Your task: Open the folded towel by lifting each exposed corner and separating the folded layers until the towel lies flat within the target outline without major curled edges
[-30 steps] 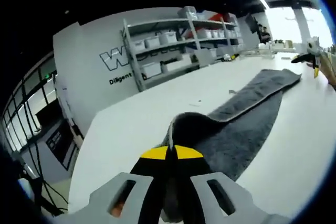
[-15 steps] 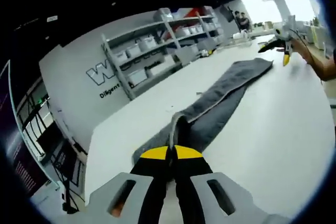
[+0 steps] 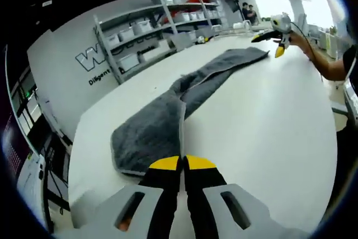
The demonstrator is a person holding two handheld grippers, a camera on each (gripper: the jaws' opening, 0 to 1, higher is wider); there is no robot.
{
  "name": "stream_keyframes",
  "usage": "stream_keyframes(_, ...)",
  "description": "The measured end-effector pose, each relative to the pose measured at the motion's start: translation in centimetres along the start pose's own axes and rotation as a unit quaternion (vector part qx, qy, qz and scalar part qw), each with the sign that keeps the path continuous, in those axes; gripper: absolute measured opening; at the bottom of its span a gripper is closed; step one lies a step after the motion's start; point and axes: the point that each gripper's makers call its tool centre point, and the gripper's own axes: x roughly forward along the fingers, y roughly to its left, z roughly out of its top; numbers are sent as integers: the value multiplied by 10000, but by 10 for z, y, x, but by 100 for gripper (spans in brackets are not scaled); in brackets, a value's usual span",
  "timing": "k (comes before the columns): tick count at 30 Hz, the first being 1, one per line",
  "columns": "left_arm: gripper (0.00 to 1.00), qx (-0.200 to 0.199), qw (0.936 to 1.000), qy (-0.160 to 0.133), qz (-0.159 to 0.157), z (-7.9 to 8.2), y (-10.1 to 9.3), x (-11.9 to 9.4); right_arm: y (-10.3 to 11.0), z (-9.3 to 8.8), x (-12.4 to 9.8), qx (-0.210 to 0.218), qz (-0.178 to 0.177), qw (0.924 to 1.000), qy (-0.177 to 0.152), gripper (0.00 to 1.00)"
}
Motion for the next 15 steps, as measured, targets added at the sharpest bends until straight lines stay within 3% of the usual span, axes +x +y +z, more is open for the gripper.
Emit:
stream_keyframes(5, 2, -400, 9989, -75, -229, -8, -12, 4, 3, 11, 15, -64, -48, 9999, -68, 79)
stream_keyframes(8, 2, -677, 9971, -181, -312, -10, -12, 3, 10, 16, 32, -318, 12, 9995, 46, 70)
stream_keyframes(12, 2, -723, 9967, -246, -267, -13, -12, 2, 18, 31, 51, -590, 50, 9982, 12, 53)
stream_keyframes(15, 2, -762, 9964, -291, -237, -15, -11, 1, 25, 46, 71, -951, 91, 9954, 59, 50)
